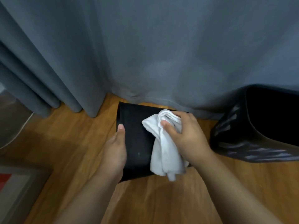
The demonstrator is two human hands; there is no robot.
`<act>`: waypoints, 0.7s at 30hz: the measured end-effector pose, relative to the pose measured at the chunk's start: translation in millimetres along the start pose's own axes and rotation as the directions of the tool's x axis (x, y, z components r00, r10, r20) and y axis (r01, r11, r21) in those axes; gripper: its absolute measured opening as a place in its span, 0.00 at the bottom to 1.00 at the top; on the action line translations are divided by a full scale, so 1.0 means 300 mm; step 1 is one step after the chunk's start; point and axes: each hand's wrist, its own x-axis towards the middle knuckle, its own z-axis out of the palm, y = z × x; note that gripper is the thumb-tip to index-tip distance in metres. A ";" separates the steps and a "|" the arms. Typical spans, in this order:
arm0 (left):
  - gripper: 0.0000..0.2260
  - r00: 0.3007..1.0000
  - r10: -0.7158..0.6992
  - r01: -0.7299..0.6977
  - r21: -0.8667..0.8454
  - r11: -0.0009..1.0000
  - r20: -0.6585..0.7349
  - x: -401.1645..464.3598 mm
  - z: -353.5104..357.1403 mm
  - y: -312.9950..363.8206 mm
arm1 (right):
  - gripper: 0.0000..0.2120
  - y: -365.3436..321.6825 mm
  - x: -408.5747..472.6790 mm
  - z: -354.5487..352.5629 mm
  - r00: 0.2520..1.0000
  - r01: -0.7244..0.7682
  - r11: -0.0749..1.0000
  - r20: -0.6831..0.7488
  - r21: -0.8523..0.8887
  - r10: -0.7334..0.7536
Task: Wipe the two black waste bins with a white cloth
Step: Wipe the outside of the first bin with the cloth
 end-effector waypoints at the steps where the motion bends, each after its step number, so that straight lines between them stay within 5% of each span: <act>1: 0.24 1.000 0.000 0.000 0.002 1.000 -0.003 0.000 -0.002 -0.001 | 0.25 0.009 0.004 -0.002 1.000 -0.027 0.999 0.007 0.031 0.027; 6: 0.11 1.000 0.006 -0.006 0.017 1.000 0.016 0.002 -0.008 -0.012 | 0.28 0.021 0.009 -0.022 0.978 -0.157 0.977 0.161 0.145 0.133; 11: 0.13 0.999 -0.019 0.020 -0.029 0.999 0.027 0.010 -0.013 -0.017 | 0.36 0.001 -0.017 0.010 0.988 -0.082 0.996 0.133 0.038 0.077; 17: 0.15 0.998 -0.051 0.053 -0.045 0.998 0.038 0.002 -0.031 -0.028 | 0.14 0.061 -0.007 -0.015 0.992 -0.038 0.976 0.127 0.213 0.011; 21: 0.22 0.996 -0.066 0.069 -0.053 0.996 0.064 0.005 -0.032 -0.036 | 0.11 0.101 -0.008 -0.050 0.972 -0.214 0.873 0.179 0.438 0.149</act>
